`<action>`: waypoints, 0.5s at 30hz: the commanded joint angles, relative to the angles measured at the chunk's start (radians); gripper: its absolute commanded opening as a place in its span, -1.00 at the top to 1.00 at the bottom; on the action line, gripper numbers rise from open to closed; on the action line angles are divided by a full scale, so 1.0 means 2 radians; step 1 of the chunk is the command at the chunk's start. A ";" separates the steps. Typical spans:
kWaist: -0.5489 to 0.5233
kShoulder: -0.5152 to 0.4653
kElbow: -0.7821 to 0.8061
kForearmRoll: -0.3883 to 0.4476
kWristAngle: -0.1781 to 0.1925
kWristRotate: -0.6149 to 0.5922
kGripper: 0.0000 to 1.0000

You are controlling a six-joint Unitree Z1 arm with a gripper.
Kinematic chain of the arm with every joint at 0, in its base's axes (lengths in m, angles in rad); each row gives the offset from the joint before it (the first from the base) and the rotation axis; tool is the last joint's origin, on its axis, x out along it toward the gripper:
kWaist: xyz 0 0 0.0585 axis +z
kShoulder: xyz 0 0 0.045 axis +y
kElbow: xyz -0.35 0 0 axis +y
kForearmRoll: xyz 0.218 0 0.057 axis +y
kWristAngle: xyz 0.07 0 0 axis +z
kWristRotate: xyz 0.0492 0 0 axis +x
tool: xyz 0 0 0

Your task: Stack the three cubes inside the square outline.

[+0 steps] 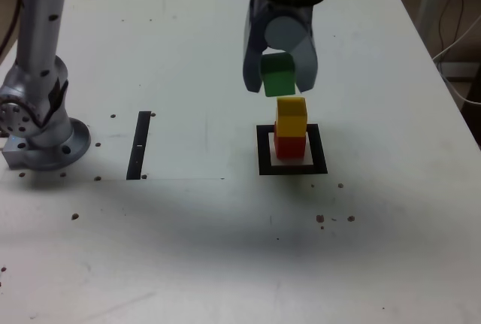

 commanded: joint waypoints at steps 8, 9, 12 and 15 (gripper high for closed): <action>-0.006 0.017 -0.016 0.008 -0.007 0.003 0.98; -0.006 0.018 -0.016 0.008 -0.006 0.003 0.98; -0.006 0.021 -0.015 0.008 -0.002 0.003 0.98; -0.006 0.024 -0.016 0.008 -0.001 0.003 0.98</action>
